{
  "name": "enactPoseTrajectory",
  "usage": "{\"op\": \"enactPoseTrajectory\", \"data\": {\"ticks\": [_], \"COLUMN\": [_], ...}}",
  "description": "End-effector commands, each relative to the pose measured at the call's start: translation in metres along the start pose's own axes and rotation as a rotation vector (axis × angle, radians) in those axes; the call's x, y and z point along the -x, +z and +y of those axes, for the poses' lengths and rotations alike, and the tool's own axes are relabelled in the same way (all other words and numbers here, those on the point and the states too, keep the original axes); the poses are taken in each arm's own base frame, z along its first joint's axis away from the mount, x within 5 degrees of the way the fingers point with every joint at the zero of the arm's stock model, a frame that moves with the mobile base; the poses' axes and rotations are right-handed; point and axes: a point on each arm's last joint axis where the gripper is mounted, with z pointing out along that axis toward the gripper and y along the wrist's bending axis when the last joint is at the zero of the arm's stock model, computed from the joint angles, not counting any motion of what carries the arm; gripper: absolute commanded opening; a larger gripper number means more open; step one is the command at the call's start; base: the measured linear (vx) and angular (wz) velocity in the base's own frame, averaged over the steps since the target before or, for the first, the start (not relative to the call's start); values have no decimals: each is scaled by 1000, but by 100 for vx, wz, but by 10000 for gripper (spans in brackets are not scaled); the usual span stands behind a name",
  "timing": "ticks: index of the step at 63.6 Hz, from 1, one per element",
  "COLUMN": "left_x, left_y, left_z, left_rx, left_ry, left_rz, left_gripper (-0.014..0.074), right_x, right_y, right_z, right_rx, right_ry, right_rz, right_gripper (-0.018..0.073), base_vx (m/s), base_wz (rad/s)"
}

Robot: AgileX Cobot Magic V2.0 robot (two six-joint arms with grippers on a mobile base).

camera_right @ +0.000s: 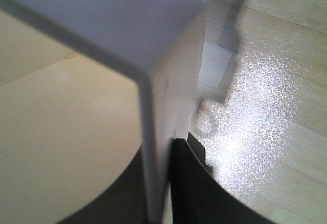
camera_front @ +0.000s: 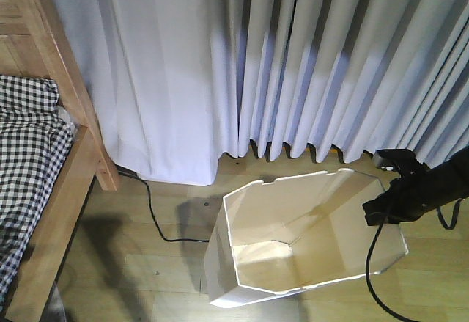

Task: Move trash bin to bedside with robot
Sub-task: 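Carry the bin in the right gripper while driving beside the bed, then lower the bin to the floor near the bed with the right gripper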

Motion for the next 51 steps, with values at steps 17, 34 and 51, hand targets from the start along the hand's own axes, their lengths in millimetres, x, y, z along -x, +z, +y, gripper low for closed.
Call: {"op": "enactPoseTrajectory", "data": {"ticks": [17,34,51], "left_x": [15,15,15], "left_y": [-2,-2,-2], "left_z": [-1,-1,-1], "left_rx": [-8,-8,-8], "left_ry": [-7,-7,-7], "left_rz": [-102,-102,-102], "left_gripper": [-6,-6,-6], "right_x": [14,16,27], "right_y": [-22,-19,17], "right_z": [17,9,-17], "right_rx": [123,57,53], "right_ry": [28,62,128], "right_rz": [-71,-97,-62], "right_gripper": [-5,-5,-3], "base_vx": [3,1,0], "base_wz": [-3,-3,0]}}
